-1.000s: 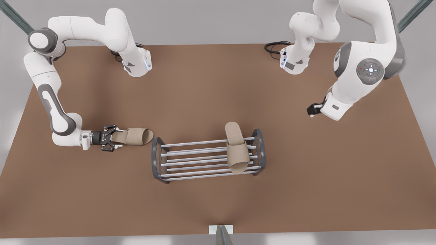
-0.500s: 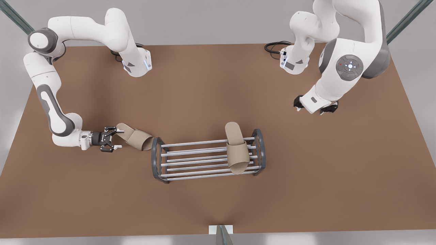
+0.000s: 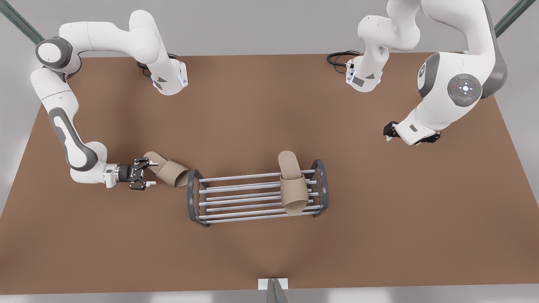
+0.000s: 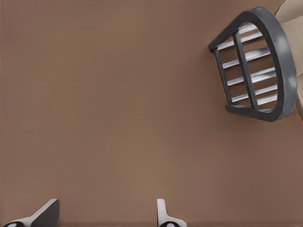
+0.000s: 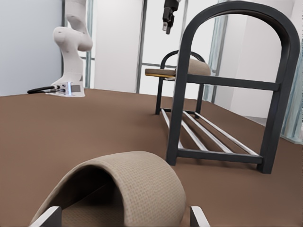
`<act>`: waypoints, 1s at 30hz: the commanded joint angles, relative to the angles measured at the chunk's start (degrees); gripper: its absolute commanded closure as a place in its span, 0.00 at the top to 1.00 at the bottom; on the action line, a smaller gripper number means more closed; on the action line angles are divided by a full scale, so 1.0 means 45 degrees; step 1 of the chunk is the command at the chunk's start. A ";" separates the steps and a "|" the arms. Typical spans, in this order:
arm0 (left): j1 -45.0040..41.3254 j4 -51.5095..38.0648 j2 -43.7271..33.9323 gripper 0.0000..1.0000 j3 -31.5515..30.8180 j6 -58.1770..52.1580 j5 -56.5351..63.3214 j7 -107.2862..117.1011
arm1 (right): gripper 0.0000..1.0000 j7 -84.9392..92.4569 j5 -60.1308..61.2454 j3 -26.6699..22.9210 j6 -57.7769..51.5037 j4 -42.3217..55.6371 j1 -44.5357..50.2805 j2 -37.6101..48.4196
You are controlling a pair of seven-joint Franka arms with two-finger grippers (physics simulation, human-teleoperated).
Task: Place the right shoe on the shoe rack with the right arm, and place the left shoe on the shoe rack with the left arm
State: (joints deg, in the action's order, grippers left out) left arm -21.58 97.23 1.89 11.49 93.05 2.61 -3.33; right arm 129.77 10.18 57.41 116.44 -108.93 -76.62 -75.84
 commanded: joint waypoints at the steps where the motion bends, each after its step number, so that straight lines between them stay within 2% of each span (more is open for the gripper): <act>1: -0.0654 -0.0006 -0.0009 1.00 0.0024 -0.0072 0.0007 -0.1116 | 1.00 -0.0029 0.0160 -0.0004 0.0120 0.0007 0.0054 0.0018; 29: -0.0634 0.0072 0.0010 1.00 0.0044 -0.0267 0.0007 -0.1116 | 1.00 -0.0713 0.0980 0.0016 0.1370 -0.0032 0.1382 0.0311; 30: -0.0634 0.0072 0.0010 1.00 0.0044 -0.0267 0.0007 -0.1116 | 0.88 -0.0713 0.0980 0.0016 0.1351 -0.0032 0.1382 0.0331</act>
State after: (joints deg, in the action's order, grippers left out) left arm -24.41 97.63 1.97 11.56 91.94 2.60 -7.42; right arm 128.51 14.34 57.45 121.98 -109.06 -70.46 -74.43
